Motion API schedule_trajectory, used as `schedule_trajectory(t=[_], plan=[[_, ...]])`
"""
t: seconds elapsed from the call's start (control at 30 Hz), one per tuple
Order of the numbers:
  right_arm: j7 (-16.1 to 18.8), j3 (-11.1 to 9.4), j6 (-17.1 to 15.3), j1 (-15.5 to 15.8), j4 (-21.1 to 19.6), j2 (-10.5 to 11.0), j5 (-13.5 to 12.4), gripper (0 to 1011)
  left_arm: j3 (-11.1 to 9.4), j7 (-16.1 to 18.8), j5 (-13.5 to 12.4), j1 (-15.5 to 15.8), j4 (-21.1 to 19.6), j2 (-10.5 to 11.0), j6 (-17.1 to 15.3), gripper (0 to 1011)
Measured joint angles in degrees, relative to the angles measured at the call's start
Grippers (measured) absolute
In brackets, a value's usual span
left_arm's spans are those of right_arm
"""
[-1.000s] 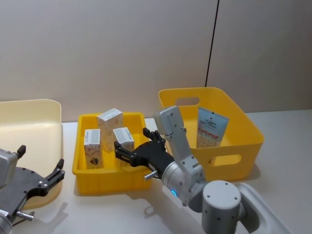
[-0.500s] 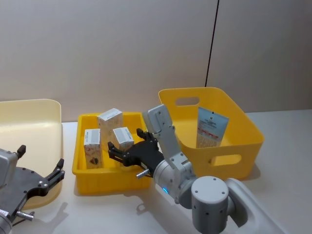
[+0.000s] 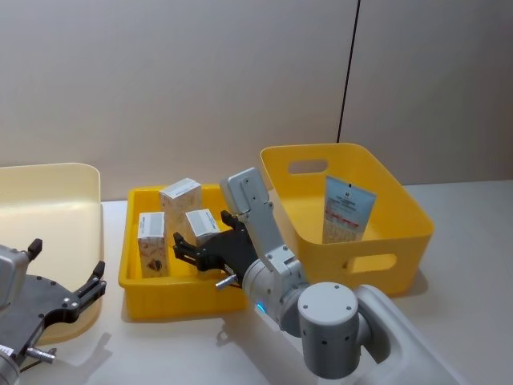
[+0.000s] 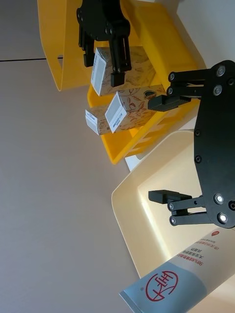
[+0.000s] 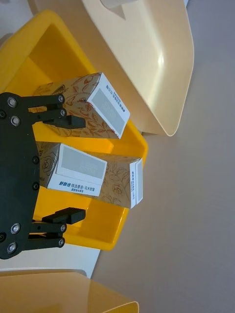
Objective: Bimanual collaborative sorting of washing and personal care products
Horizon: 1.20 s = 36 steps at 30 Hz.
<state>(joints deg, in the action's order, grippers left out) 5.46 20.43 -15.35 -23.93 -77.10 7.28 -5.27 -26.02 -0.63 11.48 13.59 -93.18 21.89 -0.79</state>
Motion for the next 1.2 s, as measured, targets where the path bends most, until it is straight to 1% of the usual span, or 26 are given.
schedule_trajectory(t=[0.23, 0.33, 0.37, 0.43, 0.5, 0.53, 0.63, 0.7, 0.73, 0.8, 0.9, 1.03, 1.2], plan=[[-0.9, -0.1, -1.0, -0.5, 0.8, -0.7, 0.7, 1001, 0.0, 0.0, 0.0, 0.0, 0.0, 0.0, 0.0, 1003], [-1.2, -0.1, -1.4, -0.8, 1.1, -1.1, 0.9, 935, 0.0, 0.0, 0.0, 0.0, 0.0, 0.0, 0.0, 1004], [-1.2, -0.1, -1.4, -0.8, 1.1, -1.1, 0.9, 935, 0.0, 0.0, 0.0, 0.0, 0.0, 0.0, 0.0, 1004], [-1.4, -0.2, -1.6, -0.9, 1.3, -1.2, 1.1, 860, 0.0, 0.0, 0.0, 0.0, 0.0, 0.0, 0.0, 1003], [-1.5, -0.2, -1.6, -0.9, 1.3, -1.3, 1.1, 842, 0.0, 0.0, 0.0, 0.0, 0.0, 0.0, 0.0, 1003], [-1.6, -0.2, -1.7, -1.0, 1.4, -1.4, 1.2, 787, 0.0, 0.0, 0.0, 0.0, 0.0, 0.0, 0.0, 1003], [-1.7, -0.2, -1.9, -1.0, 1.5, -1.5, 1.3, 709, 0.0, 0.0, 0.0, 0.0, 0.0, 0.0, 0.0, 1003], [-1.7, -0.2, -2.0, -1.1, 1.6, -1.6, 1.3, 630, 0.0, 0.0, 0.0, 0.0, 0.0, 0.0, 0.0, 1003], [-1.8, -0.2, -2.0, -1.1, 1.6, -1.6, 1.4, 615, 0.0, 0.0, 0.0, 0.0, 0.0, 0.0, 0.0, 1003], [-1.8, -0.2, -2.0, -1.2, 1.7, -1.6, 1.4, 532, 0.0, 0.0, 0.0, 0.0, 0.0, 0.0, 0.0, 1003], [-1.9, -0.2, -2.1, -1.2, 1.7, -1.7, 1.5, 459, 0.0, 0.0, 0.0, 0.0, 0.0, 0.0, 0.0, 1003], [-1.9, -0.3, -2.0, -1.2, 1.8, -1.7, 1.5, 422, 0.0, 0.0, 0.0, 0.0, 0.0, 0.0, 0.0, 1003], [-1.8, -0.4, -1.0, -0.9, 1.6, -1.7, 1.6, 418, 0.0, 0.0, 0.0, 0.0, 0.0, 0.0, 0.0, 1003]])
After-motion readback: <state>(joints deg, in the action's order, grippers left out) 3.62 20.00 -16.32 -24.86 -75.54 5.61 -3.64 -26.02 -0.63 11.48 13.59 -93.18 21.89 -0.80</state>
